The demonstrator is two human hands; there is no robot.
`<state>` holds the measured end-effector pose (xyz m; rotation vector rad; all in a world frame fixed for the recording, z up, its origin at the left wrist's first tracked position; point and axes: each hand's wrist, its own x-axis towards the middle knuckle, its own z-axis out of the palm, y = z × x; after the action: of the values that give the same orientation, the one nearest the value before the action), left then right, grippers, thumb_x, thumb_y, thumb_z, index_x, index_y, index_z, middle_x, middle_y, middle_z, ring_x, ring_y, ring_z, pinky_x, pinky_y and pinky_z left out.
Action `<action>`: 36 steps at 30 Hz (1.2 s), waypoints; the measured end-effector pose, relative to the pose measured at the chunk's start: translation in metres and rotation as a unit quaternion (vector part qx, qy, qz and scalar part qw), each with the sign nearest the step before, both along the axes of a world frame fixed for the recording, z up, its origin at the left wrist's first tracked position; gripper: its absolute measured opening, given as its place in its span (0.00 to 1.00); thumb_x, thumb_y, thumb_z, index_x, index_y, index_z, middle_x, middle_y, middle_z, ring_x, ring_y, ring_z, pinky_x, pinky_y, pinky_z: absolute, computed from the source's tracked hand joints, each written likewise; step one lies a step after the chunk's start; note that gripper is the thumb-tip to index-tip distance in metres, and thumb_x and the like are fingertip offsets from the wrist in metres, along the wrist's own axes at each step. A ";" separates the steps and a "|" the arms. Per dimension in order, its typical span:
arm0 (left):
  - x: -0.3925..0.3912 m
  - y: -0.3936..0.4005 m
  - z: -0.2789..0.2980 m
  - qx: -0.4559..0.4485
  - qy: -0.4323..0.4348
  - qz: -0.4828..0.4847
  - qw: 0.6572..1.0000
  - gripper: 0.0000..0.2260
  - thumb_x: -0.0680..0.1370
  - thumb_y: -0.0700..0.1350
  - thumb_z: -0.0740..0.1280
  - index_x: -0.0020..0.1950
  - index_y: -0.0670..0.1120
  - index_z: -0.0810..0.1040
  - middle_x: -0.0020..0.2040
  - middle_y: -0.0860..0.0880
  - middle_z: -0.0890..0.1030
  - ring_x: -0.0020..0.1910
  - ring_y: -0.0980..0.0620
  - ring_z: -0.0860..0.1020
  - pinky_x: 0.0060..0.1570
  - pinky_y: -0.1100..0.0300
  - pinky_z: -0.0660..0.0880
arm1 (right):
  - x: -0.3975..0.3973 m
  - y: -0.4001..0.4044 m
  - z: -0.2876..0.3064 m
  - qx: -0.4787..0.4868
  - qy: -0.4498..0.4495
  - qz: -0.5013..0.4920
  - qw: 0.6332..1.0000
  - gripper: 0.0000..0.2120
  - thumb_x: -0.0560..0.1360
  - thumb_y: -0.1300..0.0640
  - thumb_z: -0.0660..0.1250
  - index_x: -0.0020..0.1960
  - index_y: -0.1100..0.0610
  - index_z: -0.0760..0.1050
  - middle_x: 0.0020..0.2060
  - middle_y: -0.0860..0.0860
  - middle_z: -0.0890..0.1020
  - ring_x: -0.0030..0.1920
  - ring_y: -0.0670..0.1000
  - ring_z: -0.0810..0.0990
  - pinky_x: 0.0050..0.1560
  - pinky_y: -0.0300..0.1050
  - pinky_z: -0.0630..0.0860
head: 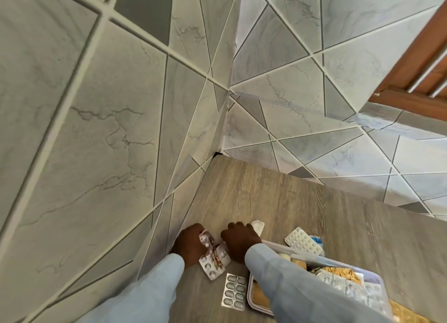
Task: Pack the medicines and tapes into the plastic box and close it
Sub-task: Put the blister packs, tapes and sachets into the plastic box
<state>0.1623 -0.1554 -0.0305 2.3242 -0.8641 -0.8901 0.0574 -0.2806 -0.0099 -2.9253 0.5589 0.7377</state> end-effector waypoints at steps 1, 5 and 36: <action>0.002 0.000 0.003 -0.008 0.020 0.022 1.000 0.04 0.70 0.40 0.68 0.42 0.47 0.75 0.43 0.49 0.80 0.47 0.48 0.79 0.42 0.61 0.72 | 0.001 0.001 0.002 0.013 -0.005 -0.007 1.000 0.15 0.75 0.58 0.63 0.61 0.56 0.73 0.59 0.59 0.74 0.61 0.63 0.72 0.60 0.59 0.69; 0.007 -0.002 0.016 -0.057 0.076 0.100 0.990 0.08 0.71 0.41 0.69 0.32 0.49 0.76 0.34 0.49 0.79 0.39 0.49 0.79 0.36 0.61 0.71 | 0.007 0.005 0.018 0.089 -0.035 -0.051 0.994 0.14 0.75 0.56 0.63 0.60 0.56 0.74 0.59 0.59 0.76 0.61 0.62 0.74 0.59 0.56 0.73; -0.246 -0.111 0.057 -0.125 0.214 -0.042 0.968 0.14 0.69 0.36 0.72 0.45 0.49 0.70 0.44 0.46 0.75 0.40 0.47 0.77 0.34 0.52 0.80 | -0.331 -0.073 0.080 0.163 -0.209 -0.497 0.827 0.23 0.79 0.50 0.61 0.71 0.57 0.64 0.68 0.55 0.72 0.67 0.55 0.71 0.64 0.43 0.66</action>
<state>-0.0838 -0.2664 0.0262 1.7979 -0.8345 -1.1859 -0.2734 -0.3541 0.0696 -1.9273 1.4995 0.0279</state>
